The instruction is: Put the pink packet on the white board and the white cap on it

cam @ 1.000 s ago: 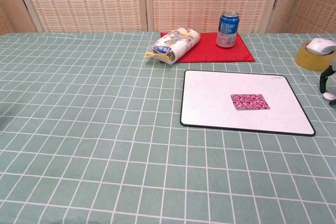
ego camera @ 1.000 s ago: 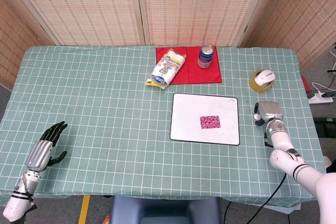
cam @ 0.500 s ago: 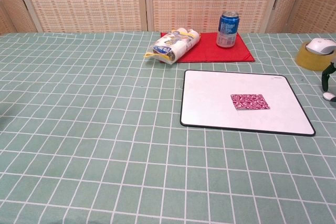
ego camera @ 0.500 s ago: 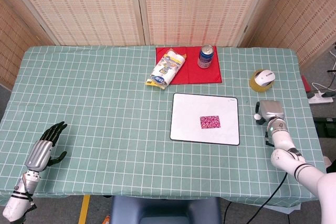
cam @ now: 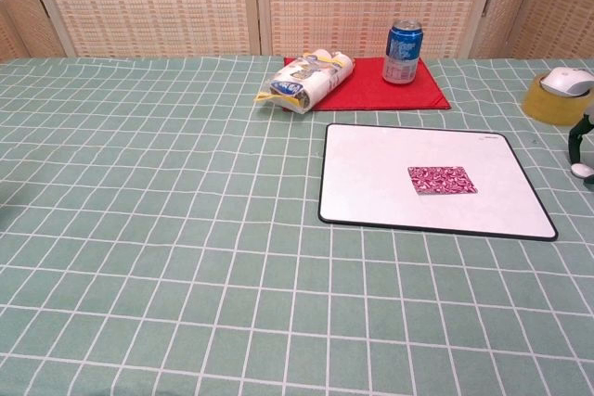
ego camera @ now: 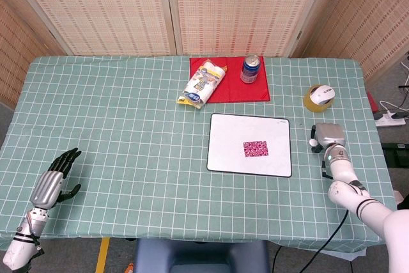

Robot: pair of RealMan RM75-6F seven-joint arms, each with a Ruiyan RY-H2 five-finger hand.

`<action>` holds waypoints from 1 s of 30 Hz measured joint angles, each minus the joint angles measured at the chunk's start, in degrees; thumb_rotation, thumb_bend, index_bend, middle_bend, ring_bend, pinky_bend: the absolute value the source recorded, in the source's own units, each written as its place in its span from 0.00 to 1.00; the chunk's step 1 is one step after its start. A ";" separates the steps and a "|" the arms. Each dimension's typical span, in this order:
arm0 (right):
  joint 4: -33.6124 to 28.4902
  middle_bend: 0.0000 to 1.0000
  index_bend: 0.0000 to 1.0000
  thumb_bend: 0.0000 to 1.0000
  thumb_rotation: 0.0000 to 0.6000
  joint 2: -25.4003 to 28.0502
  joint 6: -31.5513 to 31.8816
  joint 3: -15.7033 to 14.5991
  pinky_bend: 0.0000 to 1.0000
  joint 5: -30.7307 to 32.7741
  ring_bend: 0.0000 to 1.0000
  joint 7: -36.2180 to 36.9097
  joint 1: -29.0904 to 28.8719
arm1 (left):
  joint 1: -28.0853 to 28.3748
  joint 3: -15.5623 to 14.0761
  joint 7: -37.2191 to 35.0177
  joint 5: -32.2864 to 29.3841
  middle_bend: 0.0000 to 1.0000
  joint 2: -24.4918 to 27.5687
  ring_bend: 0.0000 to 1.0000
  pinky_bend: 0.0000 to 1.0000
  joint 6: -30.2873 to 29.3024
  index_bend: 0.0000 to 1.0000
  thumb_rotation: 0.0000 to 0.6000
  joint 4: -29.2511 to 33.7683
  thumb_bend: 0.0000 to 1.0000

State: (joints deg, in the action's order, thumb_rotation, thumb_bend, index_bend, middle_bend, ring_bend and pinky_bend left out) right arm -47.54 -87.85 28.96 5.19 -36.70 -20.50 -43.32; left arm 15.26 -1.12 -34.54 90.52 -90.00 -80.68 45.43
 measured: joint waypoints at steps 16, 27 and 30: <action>-1.39 1.00 0.51 0.26 1.00 0.80 0.52 0.34 1.00 -0.20 1.00 0.62 0.01 | 0.08 0.04 -0.54 -0.17 0.00 0.10 0.00 0.11 0.42 0.00 1.00 0.01 0.28; -9.78 1.00 0.52 0.26 1.00 3.73 4.66 0.93 1.00 -1.77 1.00 -0.44 -0.55 | 0.13 0.09 -0.88 -0.09 0.00 0.22 0.00 0.11 0.22 0.00 1.00 0.24 0.28; -15.14 1.00 0.52 0.26 1.00 4.96 7.21 1.18 1.00 -1.80 1.00 -2.27 -1.34 | 0.10 0.14 -1.01 -0.08 0.00 0.33 0.00 0.11 0.02 0.00 1.00 0.29 0.28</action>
State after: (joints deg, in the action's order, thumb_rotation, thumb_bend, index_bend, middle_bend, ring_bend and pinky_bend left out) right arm -62.68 -82.89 36.17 6.38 -38.50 -22.77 -44.66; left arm 15.36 -0.99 -35.55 90.44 -89.67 -80.66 45.71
